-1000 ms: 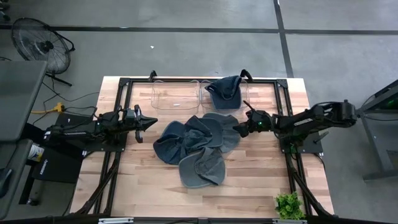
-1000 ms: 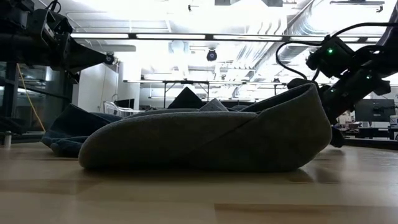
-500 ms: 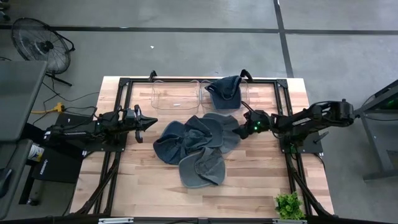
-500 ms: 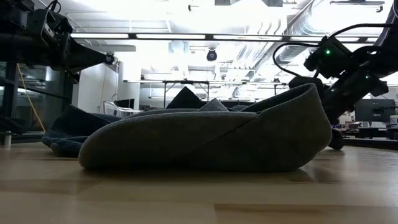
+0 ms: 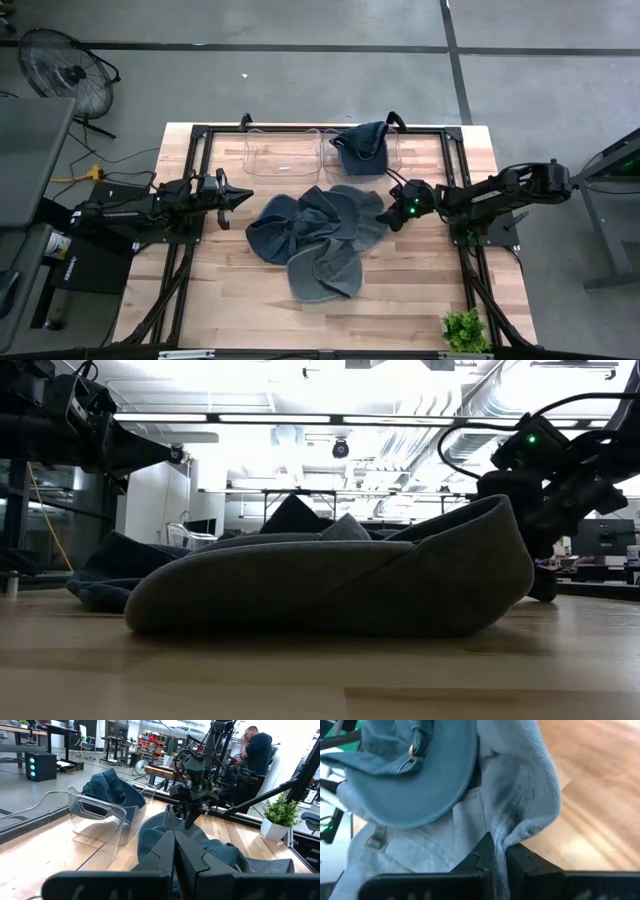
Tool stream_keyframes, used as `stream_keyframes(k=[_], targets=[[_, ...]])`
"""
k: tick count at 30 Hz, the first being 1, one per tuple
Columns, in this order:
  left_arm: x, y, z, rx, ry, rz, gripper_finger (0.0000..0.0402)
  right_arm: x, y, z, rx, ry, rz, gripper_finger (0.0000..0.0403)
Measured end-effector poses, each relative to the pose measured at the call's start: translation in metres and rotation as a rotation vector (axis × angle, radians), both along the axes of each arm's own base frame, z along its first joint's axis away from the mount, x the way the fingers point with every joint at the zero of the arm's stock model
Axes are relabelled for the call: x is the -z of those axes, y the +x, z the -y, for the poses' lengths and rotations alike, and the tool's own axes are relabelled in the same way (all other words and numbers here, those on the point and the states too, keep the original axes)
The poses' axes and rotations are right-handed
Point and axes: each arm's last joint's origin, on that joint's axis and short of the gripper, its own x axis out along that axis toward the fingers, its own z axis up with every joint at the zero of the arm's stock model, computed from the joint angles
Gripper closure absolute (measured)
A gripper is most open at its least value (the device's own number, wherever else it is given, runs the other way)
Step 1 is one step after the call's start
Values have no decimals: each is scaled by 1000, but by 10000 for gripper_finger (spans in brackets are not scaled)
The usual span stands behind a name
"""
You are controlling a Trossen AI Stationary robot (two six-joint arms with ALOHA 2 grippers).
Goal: Pick & Place hat
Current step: Put the gray cap into the left transparent bin
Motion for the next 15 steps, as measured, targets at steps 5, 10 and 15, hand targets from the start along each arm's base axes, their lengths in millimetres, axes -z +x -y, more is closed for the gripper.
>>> stream_keyframes(k=[5, 10, 15], targets=[[0, 0, 0, 0, 0, 0, 401, -5, -1, -5, -29, 32, 13, 396], [0, 0, 0, 0, 0, 0, 401, -14, -8, -9, -46, 54, 24, 399], [0, 0, 0, 0, 0, 0, 401, -29, -15, -16, -84, 49, 18, 400]])
